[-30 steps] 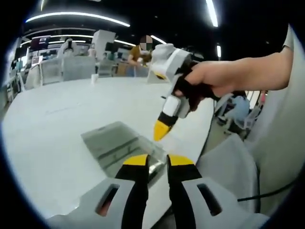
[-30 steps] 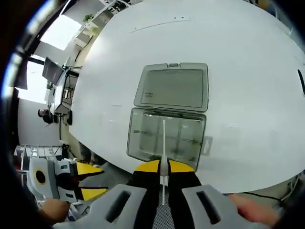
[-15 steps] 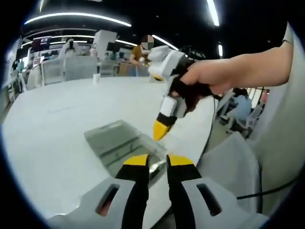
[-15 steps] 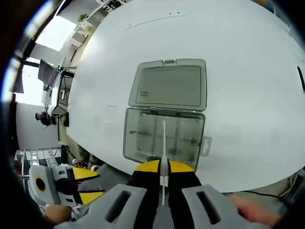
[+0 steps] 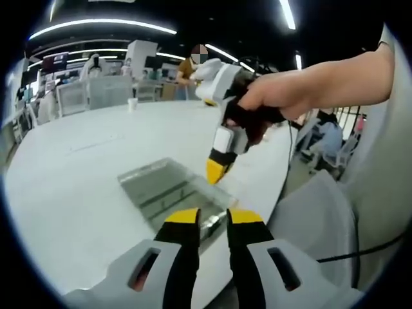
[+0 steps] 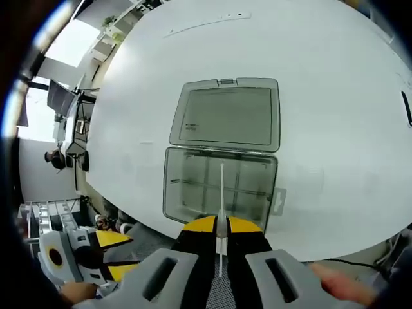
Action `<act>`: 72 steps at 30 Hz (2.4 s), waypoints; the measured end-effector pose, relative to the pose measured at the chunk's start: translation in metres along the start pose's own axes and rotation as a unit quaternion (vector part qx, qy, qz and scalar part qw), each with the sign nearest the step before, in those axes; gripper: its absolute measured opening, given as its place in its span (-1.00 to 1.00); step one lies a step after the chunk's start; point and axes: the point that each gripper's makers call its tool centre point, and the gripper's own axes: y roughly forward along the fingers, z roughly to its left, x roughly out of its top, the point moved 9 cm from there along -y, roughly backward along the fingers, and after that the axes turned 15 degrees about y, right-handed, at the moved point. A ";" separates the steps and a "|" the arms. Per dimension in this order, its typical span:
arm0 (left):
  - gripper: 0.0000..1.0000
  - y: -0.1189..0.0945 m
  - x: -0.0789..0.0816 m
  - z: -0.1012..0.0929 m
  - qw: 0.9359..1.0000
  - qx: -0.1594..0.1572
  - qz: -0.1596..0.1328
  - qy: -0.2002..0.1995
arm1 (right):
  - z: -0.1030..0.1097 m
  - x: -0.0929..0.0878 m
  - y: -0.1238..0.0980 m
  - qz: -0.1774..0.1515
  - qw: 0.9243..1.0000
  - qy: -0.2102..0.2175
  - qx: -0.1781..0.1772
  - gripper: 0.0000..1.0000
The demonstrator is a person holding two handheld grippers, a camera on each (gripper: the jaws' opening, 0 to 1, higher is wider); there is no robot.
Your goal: Insert the divider into the dual guide fixture by aligning both edges with the guide slots and pushing it downward to the bottom, including one-sided entry, uneven engagement, binding, and posture correction.
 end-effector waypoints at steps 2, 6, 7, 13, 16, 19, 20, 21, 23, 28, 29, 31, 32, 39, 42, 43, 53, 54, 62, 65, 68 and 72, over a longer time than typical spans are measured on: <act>-0.68 0.000 -0.001 0.000 1.000 0.001 0.003 -0.001 | 0.000 0.001 0.001 0.000 1.000 0.000 -0.001 -1.00; -0.59 0.000 -0.002 0.001 1.000 0.004 0.011 -0.001 | 0.000 0.001 0.004 0.004 1.000 0.004 -0.004 -1.00; -0.56 0.000 -0.003 0.001 1.000 0.005 0.013 -0.001 | -0.001 0.001 0.005 0.006 1.000 0.007 -0.005 -1.00; -0.44 -0.001 -0.004 0.003 1.000 0.012 0.019 0.001 | -0.003 0.000 0.007 0.010 1.000 0.011 -0.010 -1.00; -0.35 -0.001 -0.006 0.003 1.000 0.015 0.022 0.001 | -0.004 0.000 0.007 0.010 1.000 0.014 -0.010 -1.00; -0.33 0.000 -0.006 0.002 1.000 0.013 0.023 0.001 | -0.004 0.001 0.007 0.008 1.000 0.014 -0.011 -1.00; -0.31 0.000 -0.007 0.002 1.000 0.013 0.024 0.002 | -0.004 0.001 0.008 0.006 1.000 0.013 -0.010 -1.00; -0.29 0.000 -0.007 0.002 1.000 0.013 0.025 0.001 | -0.003 0.002 0.008 0.008 1.000 0.017 -0.009 -1.00; -0.25 0.001 -0.008 0.001 1.000 0.014 0.026 0.001 | -0.004 0.003 0.009 0.010 1.000 0.016 -0.010 -1.00; -0.21 0.000 -0.009 0.001 1.000 0.014 0.028 0.000 | -0.003 0.005 0.011 0.009 1.000 0.019 -0.009 -1.00; -0.20 0.000 -0.009 0.001 1.000 0.014 0.028 -0.001 | -0.003 0.006 0.011 0.009 1.000 0.020 -0.009 -1.00; -0.18 0.000 -0.010 0.002 0.999 0.015 0.029 -0.001 | -0.004 0.007 0.013 0.010 1.000 0.022 -0.010 -1.00; -0.17 0.000 -0.010 0.001 0.999 0.015 0.029 -0.002 | -0.004 0.007 0.013 0.010 1.000 0.022 -0.011 -1.00; -0.09 0.000 -0.012 0.001 0.999 0.018 0.033 -0.004 | -0.006 0.009 0.017 0.014 0.999 0.027 -0.014 -1.00; -0.09 0.000 -0.013 0.001 0.999 0.018 0.035 -0.005 | -0.006 0.010 0.017 0.014 0.999 0.029 -0.014 -1.00; -0.08 0.000 -0.013 0.001 0.999 0.018 0.035 -0.005 | -0.005 0.010 0.018 0.014 0.999 0.029 -0.014 -1.00; -0.09 0.000 -0.015 0.002 0.999 0.019 0.039 -0.008 | -0.006 0.014 0.023 0.018 0.999 0.032 -0.017 -1.00; -0.09 0.000 -0.015 0.002 0.999 0.019 0.039 -0.008 | -0.006 0.014 0.023 0.020 0.999 0.035 -0.015 -1.00; -0.09 0.000 -0.018 0.004 0.999 0.020 0.041 -0.014 | -0.008 0.017 0.028 0.025 0.999 0.039 -0.018 -1.00; -0.09 0.000 -0.019 0.004 0.999 0.021 0.041 -0.016 | -0.008 0.017 0.030 0.027 0.999 0.040 -0.018 -1.00; -0.10 0.000 -0.020 0.005 0.999 0.021 0.042 -0.018 | -0.008 0.017 0.031 0.027 0.999 0.041 -0.019 -1.00; -0.10 0.000 -0.021 0.005 0.999 0.022 0.044 -0.020 | -0.010 0.017 0.034 0.028 0.998 0.043 -0.020 -1.00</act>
